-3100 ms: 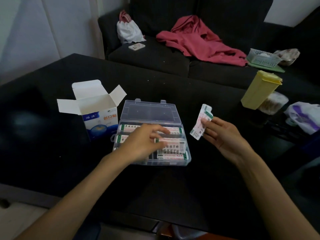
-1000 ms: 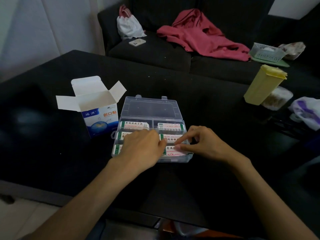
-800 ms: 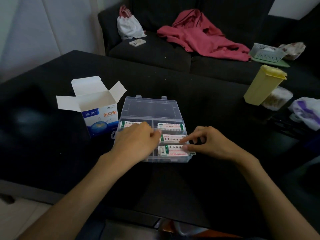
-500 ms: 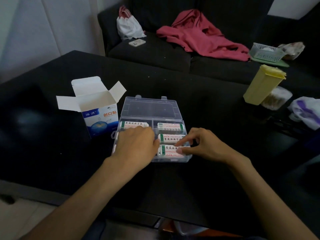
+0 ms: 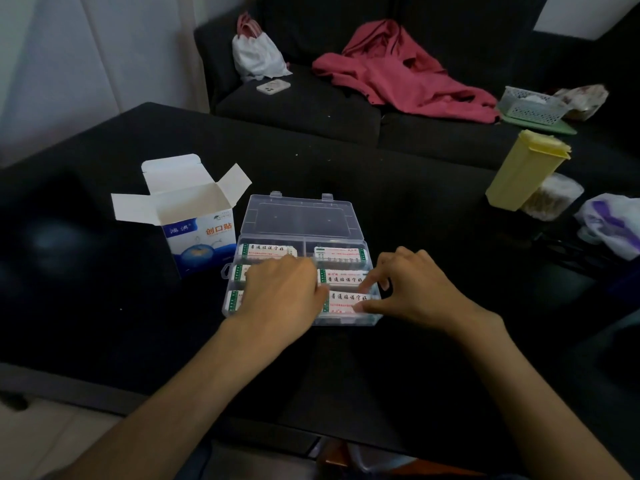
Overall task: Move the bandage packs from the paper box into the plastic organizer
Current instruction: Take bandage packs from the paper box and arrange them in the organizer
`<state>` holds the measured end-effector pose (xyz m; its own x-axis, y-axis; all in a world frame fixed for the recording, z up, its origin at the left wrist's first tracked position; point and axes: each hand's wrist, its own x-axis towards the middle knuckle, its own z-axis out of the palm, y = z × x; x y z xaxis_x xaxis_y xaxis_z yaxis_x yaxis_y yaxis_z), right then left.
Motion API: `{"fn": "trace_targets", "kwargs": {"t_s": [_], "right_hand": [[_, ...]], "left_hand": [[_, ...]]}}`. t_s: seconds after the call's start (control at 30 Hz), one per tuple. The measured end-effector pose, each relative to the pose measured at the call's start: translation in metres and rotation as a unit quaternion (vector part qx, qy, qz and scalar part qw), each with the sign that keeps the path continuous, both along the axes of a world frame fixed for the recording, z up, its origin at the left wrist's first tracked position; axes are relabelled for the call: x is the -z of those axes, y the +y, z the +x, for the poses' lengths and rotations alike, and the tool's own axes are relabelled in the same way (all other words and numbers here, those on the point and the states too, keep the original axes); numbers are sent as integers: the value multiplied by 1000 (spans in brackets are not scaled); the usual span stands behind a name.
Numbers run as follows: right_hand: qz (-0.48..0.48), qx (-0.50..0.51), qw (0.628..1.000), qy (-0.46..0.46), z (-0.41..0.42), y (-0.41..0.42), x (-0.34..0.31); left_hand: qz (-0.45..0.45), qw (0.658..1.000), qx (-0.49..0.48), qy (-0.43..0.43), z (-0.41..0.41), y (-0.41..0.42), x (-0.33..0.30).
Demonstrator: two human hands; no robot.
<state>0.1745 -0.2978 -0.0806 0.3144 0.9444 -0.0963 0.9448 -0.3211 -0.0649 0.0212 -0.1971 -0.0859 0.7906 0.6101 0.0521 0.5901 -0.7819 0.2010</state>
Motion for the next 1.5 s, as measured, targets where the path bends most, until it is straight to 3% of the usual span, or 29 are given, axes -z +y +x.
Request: {"fn": "trace_targets", "kwargs": {"t_s": [0.17,0.5,0.83,1.03,1.27,1.5], "right_hand": [[25,5,999,25,2,-1,0],[58,-38,997,36,-9,9,10],[97,-29,993,62,-5,11,16],[122,47,976,171,14,-9,-13],[13,55,994,99,12,-10,-3],[-13,27,999,24,4,-5,-1]], "left_hand": [[-65,998,5,0,2,2,4],[-99,995,-15,7,2,14,2],[12,1000,15,12,1,0,-1],[27,999,21,16,8,-1,11],[-8,1000,17,7,9,-1,11],[-3,1000,10,10,7,-3,9]]}}
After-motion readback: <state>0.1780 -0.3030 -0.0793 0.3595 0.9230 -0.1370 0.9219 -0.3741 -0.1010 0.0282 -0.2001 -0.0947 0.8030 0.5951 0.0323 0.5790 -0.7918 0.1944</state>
